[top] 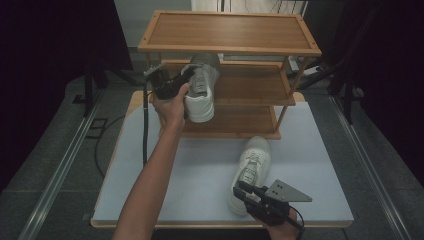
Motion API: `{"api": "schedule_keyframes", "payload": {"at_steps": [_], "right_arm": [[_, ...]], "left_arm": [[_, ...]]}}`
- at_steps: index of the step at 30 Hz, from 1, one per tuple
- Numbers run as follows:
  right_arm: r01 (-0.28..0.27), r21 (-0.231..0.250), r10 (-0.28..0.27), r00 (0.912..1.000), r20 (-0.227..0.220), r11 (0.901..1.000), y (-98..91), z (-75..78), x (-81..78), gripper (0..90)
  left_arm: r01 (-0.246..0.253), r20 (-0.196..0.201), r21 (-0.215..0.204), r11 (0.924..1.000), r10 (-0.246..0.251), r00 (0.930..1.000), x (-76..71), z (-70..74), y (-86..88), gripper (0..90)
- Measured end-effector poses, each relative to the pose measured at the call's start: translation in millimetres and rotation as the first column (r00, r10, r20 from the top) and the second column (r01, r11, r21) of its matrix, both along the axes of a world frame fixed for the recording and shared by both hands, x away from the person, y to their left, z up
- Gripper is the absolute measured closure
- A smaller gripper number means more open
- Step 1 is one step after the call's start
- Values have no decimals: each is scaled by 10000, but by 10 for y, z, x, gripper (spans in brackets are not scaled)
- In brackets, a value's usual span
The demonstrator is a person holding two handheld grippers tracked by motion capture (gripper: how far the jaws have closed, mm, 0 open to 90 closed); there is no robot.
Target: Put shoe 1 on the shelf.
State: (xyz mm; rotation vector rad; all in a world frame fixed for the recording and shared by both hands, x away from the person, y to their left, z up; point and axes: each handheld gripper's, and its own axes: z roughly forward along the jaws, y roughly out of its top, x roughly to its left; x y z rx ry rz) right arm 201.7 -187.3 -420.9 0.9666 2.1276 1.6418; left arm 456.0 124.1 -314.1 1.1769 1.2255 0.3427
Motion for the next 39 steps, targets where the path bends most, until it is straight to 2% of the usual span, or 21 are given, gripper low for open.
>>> {"api": "schedule_keyframes", "payload": {"at_steps": [3,5,6,7,8,10,13,17,21,25,26,28,29,31,32,33,34,35,36,39], "right_arm": [[14,-23,-14,10000,24,10000,6,-2,-3,673],[16,-23,-16,10000,26,10000,6,-2,-4,672],[2,-8,-2,10000,30,10000,5,-1,-3,671],[4,-5,-4,10000,29,10000,5,-1,-3,671],[4,-5,-4,10000,29,10000,5,-1,-3,671],[-4,-35,4,10000,29,10000,11,-5,-2,671],[-76,-54,76,10000,9,10000,26,-9,-6,670],[-106,-87,106,9999,38,9999,42,-8,-16,670],[-126,-91,126,9999,34,9999,57,-8,-22,670],[-162,-153,163,9999,33,9998,74,-15,-30,670],[-166,-143,167,9999,35,9998,76,-13,-33,670],[-179,-148,180,9998,78,9997,79,-9,-37,670],[-179,-148,180,9998,78,9997,79,-9,-37,670],[-174,-143,176,9998,134,9997,80,0,-43,670],[-174,-143,176,9998,134,9997,80,0,-43,670],[-197,-145,199,9997,125,9997,84,2,-45,670],[-197,-145,199,9997,125,9997,84,2,-45,670],[-202,-141,204,9997,116,9997,93,0,-46,669],[-205,-160,207,9997,129,9997,98,-1,-46,669],[-219,-211,222,9997,113,9995,112,-6,-45,668]], "left_arm": [[281,86,7,9996,-281,9996,12,1,-38,683],[404,14,109,9991,-404,9992,29,17,-53,593],[566,328,-285,9980,-556,9979,29,49,-47,585],[602,537,-467,9971,-577,9969,23,77,-34,579],[602,537,-467,9971,-577,9969,23,77,-34,580],[859,619,-98,9963,-852,9944,15,150,-34,576],[846,662,47,9964,-847,9942,-13,157,-48,560],[832,696,-7,9965,-829,9941,-79,154,-14,567],[805,863,142,9967,-814,9929,-188,191,25,583],[805,1264,475,9956,-859,9883,-377,240,48,655],[805,1264,475,9956,-859,9883,-377,240,48,688],[1035,1427,824,9912,-1145,9831,-548,253,58,746],[1035,1427,824,9912,-1145,9831,-548,253,58,768],[1385,1479,1047,9848,-1532,9771,-732,235,65,807],[1385,1479,1047,9848,-1532,9771,-732,235,65,823],[1582,1529,1260,9793,-1767,9723,-851,212,67,837],[1582,1529,1260,9793,-1767,9723,-851,212,67,851],[1695,1561,1294,9770,-1889,9695,-918,196,71,867],[1925,1582,1323,9723,-2124,9643,-999,172,72,878],[2251,1504,1583,9614,-2488,9568,-1098,129,47,893]]}}
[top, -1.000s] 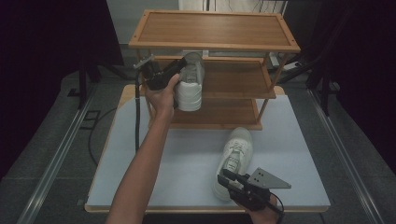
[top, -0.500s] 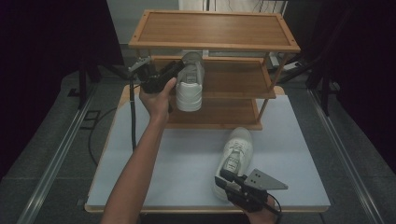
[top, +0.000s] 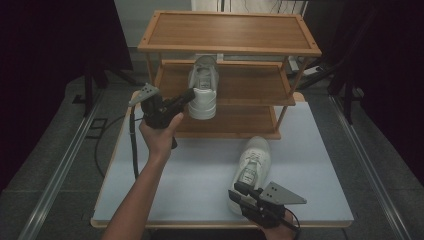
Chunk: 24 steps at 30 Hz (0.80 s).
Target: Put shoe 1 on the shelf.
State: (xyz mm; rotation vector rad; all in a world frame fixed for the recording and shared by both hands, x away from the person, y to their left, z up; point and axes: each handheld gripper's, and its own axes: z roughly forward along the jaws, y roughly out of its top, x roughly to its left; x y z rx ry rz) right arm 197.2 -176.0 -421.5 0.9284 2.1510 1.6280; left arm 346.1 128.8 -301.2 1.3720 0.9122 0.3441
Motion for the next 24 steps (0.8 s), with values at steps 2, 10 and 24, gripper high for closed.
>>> {"api": "schedule_keyframes", "payload": {"at_steps": [2,10,24], "right_arm": [[-31,-4,31,10000,-15,10000,3,-1,1,667],[-73,-26,73,10000,1,10000,12,-4,-2,666],[-61,21,61,10000,28,10000,-9,5,1,666]], "left_arm": [[118,-22,56,9999,-118,9999,-22,-19,-13,895],[378,-462,622,9973,-350,9983,2,-224,-187,897],[56,-641,749,9972,-8,9979,184,-244,-299,900]]}}
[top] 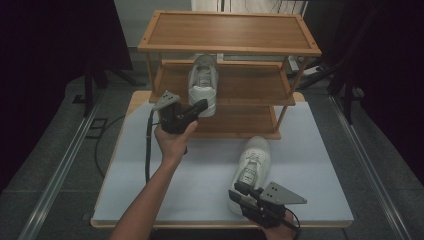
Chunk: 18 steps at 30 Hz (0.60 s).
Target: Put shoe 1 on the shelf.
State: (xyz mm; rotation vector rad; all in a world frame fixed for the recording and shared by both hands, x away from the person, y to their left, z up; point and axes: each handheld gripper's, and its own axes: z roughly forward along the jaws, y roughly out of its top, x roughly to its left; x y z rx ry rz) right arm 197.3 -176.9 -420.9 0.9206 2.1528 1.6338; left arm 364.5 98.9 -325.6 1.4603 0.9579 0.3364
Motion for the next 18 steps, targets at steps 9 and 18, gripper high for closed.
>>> {"api": "schedule_keyframes", "payload": {"at_steps": [9,18], "right_arm": [[22,35,-22,10000,-20,10000,-14,5,4,666],[-2,17,2,10000,28,10000,0,13,-6,666]], "left_arm": [[103,-72,-183,9998,-104,9999,110,-2,-7,900],[371,-112,-299,9989,-374,9992,52,0,16,797]]}}
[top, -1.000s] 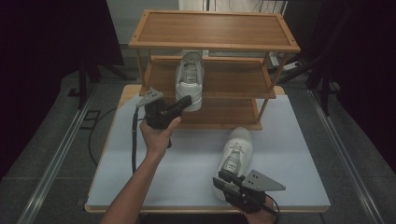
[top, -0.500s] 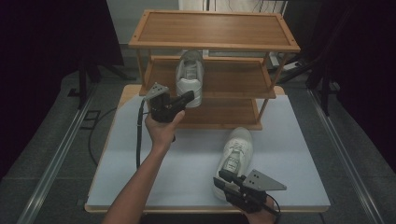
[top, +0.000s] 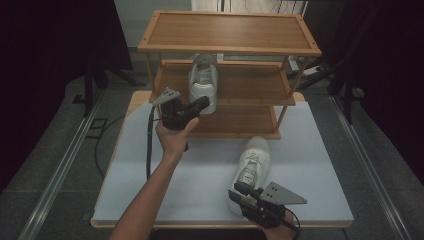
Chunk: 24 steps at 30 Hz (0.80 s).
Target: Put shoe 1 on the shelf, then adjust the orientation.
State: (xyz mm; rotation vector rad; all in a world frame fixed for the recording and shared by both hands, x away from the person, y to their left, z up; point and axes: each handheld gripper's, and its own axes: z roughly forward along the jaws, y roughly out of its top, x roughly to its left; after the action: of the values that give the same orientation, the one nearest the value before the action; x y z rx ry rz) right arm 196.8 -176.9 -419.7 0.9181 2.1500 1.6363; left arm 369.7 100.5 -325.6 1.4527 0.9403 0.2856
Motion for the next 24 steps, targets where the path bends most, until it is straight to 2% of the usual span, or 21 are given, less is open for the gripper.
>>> {"api": "schedule_keyframes", "payload": {"at_steps": [1,4,5,6,7,9,10,11,13,16,17,18,21,22,24], "right_arm": [[4,5,-4,10000,0,10000,-4,1,2,666],[29,29,-29,10000,3,10000,-15,4,5,666],[55,29,-55,10000,15,10000,-18,7,5,667],[55,29,-55,10000,15,10000,-18,7,5,667],[89,24,-89,10000,13,10000,-15,10,3,667],[94,3,-94,9999,37,10000,-10,12,1,667],[68,-13,-68,10000,40,10000,-4,14,-3,667],[70,-52,-70,10000,37,10000,17,20,-14,668],[84,-105,-84,10000,54,9999,36,23,-26,670],[84,-158,-84,10000,36,9998,49,19,-30,675],[82,-224,-83,10000,-54,9997,60,9,-30,692],[82,-224,-83,10000,-54,9997,60,9,-30,692],[131,-429,-139,9997,-175,9990,80,-17,-25,750],[127,-462,-137,9997,-204,9988,87,-25,-23,761],[105,-601,-125,9994,-334,9981,119,-52,-20,786]], "left_arm": [[99,-36,-4,10000,-99,9999,-25,-4,20,797],[178,-233,-72,9998,-180,9996,-99,-37,90,678],[199,-363,-122,9997,-204,9991,-136,-65,130,600],[206,-431,-101,9997,-210,9988,-169,-92,162,600],[122,-504,-37,9999,-123,9987,-236,-142,218,546],[99,-552,20,9999,-97,9984,-275,-170,248,498],[94,-583,64,9999,-90,9983,-326,-204,288,498],[128,-639,102,9999,-121,9979,-395,-251,341,458],[136,-655,139,9998,-127,9978,-433,-278,370,438],[302,-906,235,9993,-279,9955,-533,-382,432,420],[322,-1055,298,9990,-289,9940,-587,-465,472,407],[322,-1055,298,9990,-289,9940,-587,-465,472,407],[329,-1361,337,9989,-280,9903,-684,-665,546,400],[329,-1361,337,9989,-280,9903,-684,-665,546,397],[327,-1713,95,9994,-306,9847,-760,-828,608,396]]}}
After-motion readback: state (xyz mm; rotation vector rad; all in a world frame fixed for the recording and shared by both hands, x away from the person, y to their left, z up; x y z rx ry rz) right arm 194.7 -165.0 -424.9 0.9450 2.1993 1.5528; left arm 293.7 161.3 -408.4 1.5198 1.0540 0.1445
